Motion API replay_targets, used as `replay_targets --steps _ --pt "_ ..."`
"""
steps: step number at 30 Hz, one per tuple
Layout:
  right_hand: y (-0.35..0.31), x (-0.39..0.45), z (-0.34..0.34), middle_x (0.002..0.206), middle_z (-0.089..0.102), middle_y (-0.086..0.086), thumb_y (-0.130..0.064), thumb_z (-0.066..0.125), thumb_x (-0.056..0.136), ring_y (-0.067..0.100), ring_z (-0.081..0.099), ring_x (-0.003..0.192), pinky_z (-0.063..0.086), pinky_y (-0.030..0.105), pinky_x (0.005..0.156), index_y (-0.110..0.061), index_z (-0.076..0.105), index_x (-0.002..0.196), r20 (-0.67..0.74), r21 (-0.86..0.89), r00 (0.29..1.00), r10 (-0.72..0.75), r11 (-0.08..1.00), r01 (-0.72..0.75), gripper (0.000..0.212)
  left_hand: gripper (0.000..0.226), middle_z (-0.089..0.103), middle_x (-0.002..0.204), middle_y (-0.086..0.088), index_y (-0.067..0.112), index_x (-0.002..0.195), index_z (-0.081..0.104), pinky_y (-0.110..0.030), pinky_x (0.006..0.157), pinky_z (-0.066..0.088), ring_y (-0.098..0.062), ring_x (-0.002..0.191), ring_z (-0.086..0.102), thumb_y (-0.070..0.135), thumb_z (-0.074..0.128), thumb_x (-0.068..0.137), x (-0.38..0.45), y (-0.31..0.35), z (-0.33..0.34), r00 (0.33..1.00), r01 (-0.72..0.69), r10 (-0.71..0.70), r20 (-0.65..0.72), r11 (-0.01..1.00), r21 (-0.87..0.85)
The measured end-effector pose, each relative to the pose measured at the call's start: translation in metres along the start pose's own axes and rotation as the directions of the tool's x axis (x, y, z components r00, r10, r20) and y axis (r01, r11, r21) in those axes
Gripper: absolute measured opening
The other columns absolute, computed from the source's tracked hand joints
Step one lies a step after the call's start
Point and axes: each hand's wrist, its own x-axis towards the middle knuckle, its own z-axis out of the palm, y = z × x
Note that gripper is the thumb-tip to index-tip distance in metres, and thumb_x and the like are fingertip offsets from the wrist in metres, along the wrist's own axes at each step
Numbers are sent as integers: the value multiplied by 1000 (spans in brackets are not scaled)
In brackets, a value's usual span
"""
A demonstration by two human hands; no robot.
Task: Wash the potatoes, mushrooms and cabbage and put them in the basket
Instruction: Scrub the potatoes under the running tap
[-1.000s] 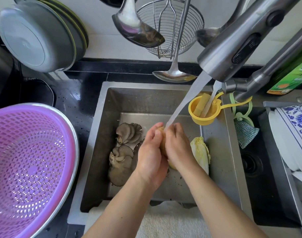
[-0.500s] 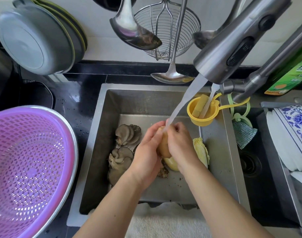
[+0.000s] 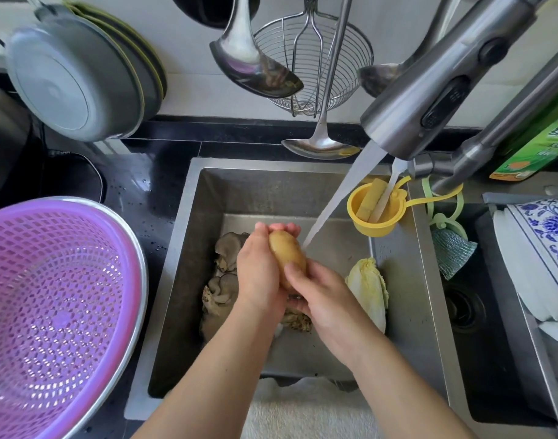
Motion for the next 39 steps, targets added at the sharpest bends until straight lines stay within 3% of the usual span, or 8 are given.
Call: replay_targets --steps 6,12,16,20,25,30,36,39 --pt "-9 4 -15 107 76 -1 -23 69 98 14 75 92 63 31 81 -33 64 124 -119 -182 979 -169 973 146 29 23 74 107 -13 17 121 64 -44 72 56 -32 90 68 31 48 111 -8 -5 -11 988 -72 39 150 972 223" --pt "-7 1 -13 100 70 -14 -17 75 90 7 67 93 56 26 80 -33 64 127 -257 -523 918 -302 842 130 42 45 74 112 -14 29 124 55 -45 91 62 -25 95 76 22 81 88 -16 -11 -5 968 -85 -6 249 931 355" --pt "-3 -6 -7 102 74 -11 -20 78 88 8 67 92 54 21 80 -33 66 130 -204 -619 889 -410 757 207 45 6 73 84 6 31 96 64 -49 86 62 -19 85 73 36 63 98 -16 -9 3 979 -199 191 67 846 495" --pt "4 -5 -10 105 75 -14 -31 84 83 10 70 95 60 34 87 -36 66 130 -196 -584 910 -365 789 191 51 46 77 84 -6 23 84 76 -56 89 60 -29 88 73 46 43 108 -5 -2 -9 995 -100 100 23 894 437" --pt "0 3 -25 94 78 -10 -36 73 87 14 76 87 64 44 79 -49 70 108 -128 -429 945 -301 876 221 24 39 70 118 -21 23 140 50 -37 74 62 -28 91 73 18 64 104 -17 -1 -26 904 -147 -41 425 905 399" --pt "1 5 -21 92 76 -11 -29 75 91 12 74 86 64 41 77 -38 70 118 -123 -466 937 -328 852 237 29 10 69 91 -2 23 116 59 -31 58 56 -17 74 67 27 54 107 -16 -4 -14 952 -260 139 271 836 483" --pt "8 1 -17 98 76 -14 -52 77 72 15 75 92 64 41 80 -41 68 117 -136 -446 937 -322 865 232 47 45 78 84 -9 18 90 75 -50 81 64 -31 85 75 38 41 110 -4 5 -12 992 -115 69 109 855 506" --pt "5 4 -24 97 78 -9 -47 78 79 18 77 89 64 44 82 -39 72 109 -148 -369 949 -278 906 208 32 30 77 102 -19 17 111 72 -56 89 62 -37 94 75 38 50 106 -4 6 -19 955 -187 16 296 808 558"
